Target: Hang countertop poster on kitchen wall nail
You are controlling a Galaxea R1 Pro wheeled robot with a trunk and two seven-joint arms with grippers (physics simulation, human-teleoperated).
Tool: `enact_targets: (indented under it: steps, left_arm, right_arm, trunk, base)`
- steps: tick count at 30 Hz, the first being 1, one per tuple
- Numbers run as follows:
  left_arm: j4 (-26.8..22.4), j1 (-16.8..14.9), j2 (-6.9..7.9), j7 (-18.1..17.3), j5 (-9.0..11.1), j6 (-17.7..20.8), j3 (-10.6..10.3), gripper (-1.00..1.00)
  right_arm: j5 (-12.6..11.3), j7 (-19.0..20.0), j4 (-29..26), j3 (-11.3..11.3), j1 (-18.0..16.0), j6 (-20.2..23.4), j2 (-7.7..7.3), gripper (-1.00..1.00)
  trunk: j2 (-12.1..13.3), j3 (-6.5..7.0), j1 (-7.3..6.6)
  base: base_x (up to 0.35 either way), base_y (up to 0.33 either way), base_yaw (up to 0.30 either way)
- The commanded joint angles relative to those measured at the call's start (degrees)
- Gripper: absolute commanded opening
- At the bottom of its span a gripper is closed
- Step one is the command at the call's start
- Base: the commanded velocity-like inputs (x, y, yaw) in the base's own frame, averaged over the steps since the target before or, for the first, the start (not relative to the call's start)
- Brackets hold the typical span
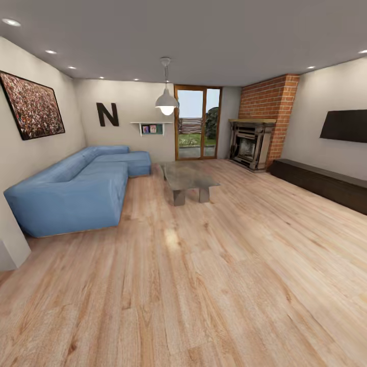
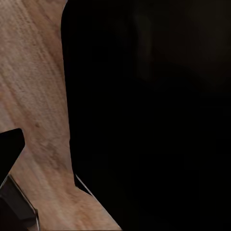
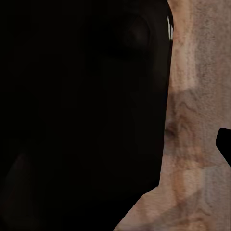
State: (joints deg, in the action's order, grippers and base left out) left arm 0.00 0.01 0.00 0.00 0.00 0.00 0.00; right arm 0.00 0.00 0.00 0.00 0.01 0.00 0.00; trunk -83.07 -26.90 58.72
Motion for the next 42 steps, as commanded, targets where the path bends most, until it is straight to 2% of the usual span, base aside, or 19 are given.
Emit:
enact_targets:
  steps: [1, 5, 22, 33, 34, 37, 42]
  left_arm:
    - [-0.3, 0.3, -0.33, -0.1, 0.0, 0.0, 0.0, 1.0]
    - [-1.6, 1.4, -1.6, -0.1, 0.0, 0.0, -0.1, 1.0]
    - [-1.6, 1.4, -1.6, -0.1, 0.0, 0.0, -0.1, 1.0]
    - [-5.1, 2.0, -1.54, 0.0, -0.3, -0.1, 0.1, 1.0]
    - [-37.9, 2.0, -1.53, 0.0, -0.3, -0.1, 0.1, 1.0]
    - [-43.7, 2.0, -1.5, 0.0, -0.3, -0.1, 0.2, 1.0]
    - [-44.5, 2.0, -1.49, 0.0, -0.3, -0.1, 0.4, 1.0]
  right_arm:
    - [-0.1, -0.1, -0.3, -0.1, -0.3, -0.2, -0.33, 1.0]
    - [-0.1, -0.1, -1.1, -0.1, -1.7, -0.2, -1.12, 1.0]
    - [-0.1, -0.1, -1.1, -0.1, -1.8, -0.2, -1.12, 1.0]
    - [-0.2, -0.3, -4.4, -0.3, -3.4, -3.5, -3.17, 1.0]
    - [-0.2, -0.3, -28.7, -0.3, -3.4, -7.1, -3.2, 1.0]
    - [-0.2, -0.3, -34.1, -0.3, -3.4, -7.4, -3.32, 1.0]
    - [-0.2, -0.3, -34.9, -0.3, -3.2, -7.5, -3.34, 1.0]
  trunk:
    - [0.0, -0.03, 0.0]
    - [0.0, -0.03, 0.0]
    - [0.0, -0.03, 0.0]
    - [0.0, -0.03, 0.0]
    - [0.0, -0.03, 0.0]
    - [0.0, -0.03, 0.0]
    - [0.0, -0.03, 0.0]
  base:
    - [0.0, 0.0, 0.0]
    - [0.0, 0.0, 0.0]
    - [0.0, 0.0, 0.0]
    - [0.0, 0.0, 0.0]
    - [0.0, 0.0, 0.0]
    - [0.0, 0.0, 0.0]
    - [0.0, 0.0, 0.0]
